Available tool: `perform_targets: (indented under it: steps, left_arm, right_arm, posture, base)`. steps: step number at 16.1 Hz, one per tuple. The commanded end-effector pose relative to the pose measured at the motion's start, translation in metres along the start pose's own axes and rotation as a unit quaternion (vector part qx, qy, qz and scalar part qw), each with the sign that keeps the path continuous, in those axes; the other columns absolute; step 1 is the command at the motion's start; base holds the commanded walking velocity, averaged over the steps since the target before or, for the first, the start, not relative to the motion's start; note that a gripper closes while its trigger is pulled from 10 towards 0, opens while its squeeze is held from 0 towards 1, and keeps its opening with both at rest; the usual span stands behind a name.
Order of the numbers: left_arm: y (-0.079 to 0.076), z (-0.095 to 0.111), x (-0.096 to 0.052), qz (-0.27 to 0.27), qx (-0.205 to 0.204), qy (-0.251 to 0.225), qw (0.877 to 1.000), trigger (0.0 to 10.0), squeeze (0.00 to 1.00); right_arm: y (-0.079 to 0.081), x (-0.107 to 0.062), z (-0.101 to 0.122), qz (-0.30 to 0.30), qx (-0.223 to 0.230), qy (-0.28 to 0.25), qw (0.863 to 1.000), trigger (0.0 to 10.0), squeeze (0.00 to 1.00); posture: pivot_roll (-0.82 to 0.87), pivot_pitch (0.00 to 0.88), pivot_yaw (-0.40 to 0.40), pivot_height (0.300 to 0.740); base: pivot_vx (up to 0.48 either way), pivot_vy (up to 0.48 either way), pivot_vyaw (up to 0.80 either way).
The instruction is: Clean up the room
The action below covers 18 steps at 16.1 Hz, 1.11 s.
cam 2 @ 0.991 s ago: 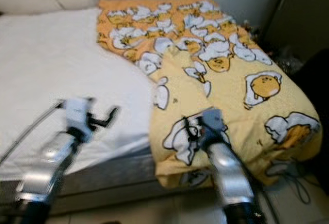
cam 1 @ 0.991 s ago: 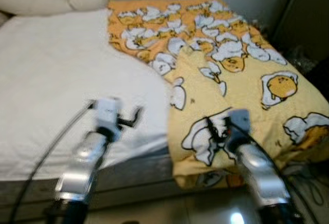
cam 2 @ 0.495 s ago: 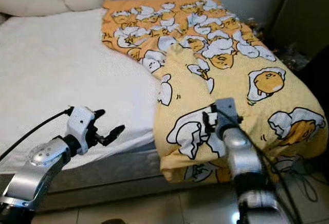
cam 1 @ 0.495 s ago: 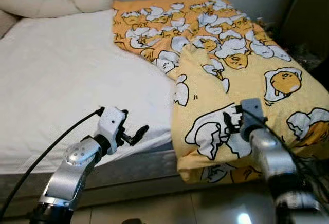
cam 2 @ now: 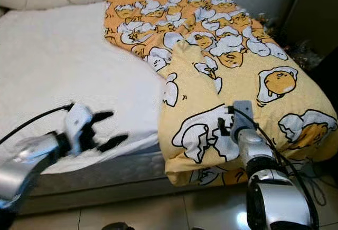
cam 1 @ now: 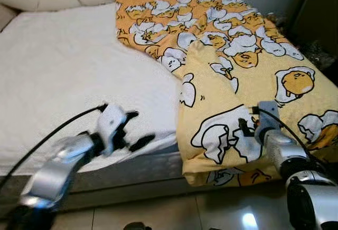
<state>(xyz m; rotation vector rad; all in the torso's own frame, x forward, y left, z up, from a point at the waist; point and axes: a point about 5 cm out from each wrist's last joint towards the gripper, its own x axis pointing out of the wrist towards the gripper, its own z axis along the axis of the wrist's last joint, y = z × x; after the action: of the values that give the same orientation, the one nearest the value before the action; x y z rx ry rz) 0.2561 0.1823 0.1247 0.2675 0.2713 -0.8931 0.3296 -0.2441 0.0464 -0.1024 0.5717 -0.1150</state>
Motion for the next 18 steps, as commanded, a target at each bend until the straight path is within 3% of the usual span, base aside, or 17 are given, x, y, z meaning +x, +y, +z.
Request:
perform_targets:
  steps: [1,3,4,5,12,17,18]
  left_arm:
    - [0.001,0.004,-0.012,-0.017,-0.005,0.004,1.0,10.0,0.0]
    - [0.001,0.0,-0.018,-0.024,-0.003,0.024,0.999,10.0,0.0]
    - [0.001,0.002,-0.021,-0.025,-0.004,0.026,0.999,10.0,0.0]
    - [0.001,0.004,-0.024,-0.023,-0.006,0.023,0.999,10.0,0.0]
    - [-0.002,0.006,-0.029,-0.038,-0.013,0.032,0.999,10.0,0.0]
    - [-0.003,0.011,-0.047,-0.029,-0.007,0.048,0.998,10.0,0.0]
    - [-0.003,0.012,-0.051,-0.028,-0.007,0.051,0.998,10.0,0.0]
  right_arm:
    - [-0.004,0.0,-0.001,-0.016,0.0,0.008,1.0,10.0,0.0]
    - [-0.003,-0.001,-0.015,0.004,0.036,0.044,0.998,10.0,0.0]
    - [-0.003,-0.002,-0.021,0.011,0.043,0.054,0.998,3.5,0.0]
    - [-0.005,-0.003,-0.025,0.013,0.042,0.057,0.997,0.0,0.0]
    - [-0.017,-0.005,-0.028,-0.011,0.046,0.057,0.997,0.0,0.0]
    - [-0.03,-0.008,-0.037,-0.056,0.063,0.052,0.995,0.0,0.0]
    - [-0.031,-0.009,-0.039,-0.062,0.067,0.051,0.995,0.9,0.0]
  posture:
    - [0.21,0.0,0.039,0.74]
    - [0.22,0.014,0.039,0.74]
    - [0.23,0.016,0.038,0.74]
    - [0.23,0.02,0.041,0.74]
    - [0.23,0.042,0.068,0.74]
    - [0.31,0.115,0.113,0.74]
    - [0.32,0.124,0.119,0.74]
  base:
    - [0.0,0.0,0.0]
    - [0.0,0.0,0.0]
    - [0.0,0.0,0.0]
    - [0.0,0.0,0.0]
    - [0.0,0.0,0.0]
    - [0.0,0.0,0.0]
    - [0.0,0.0,0.0]
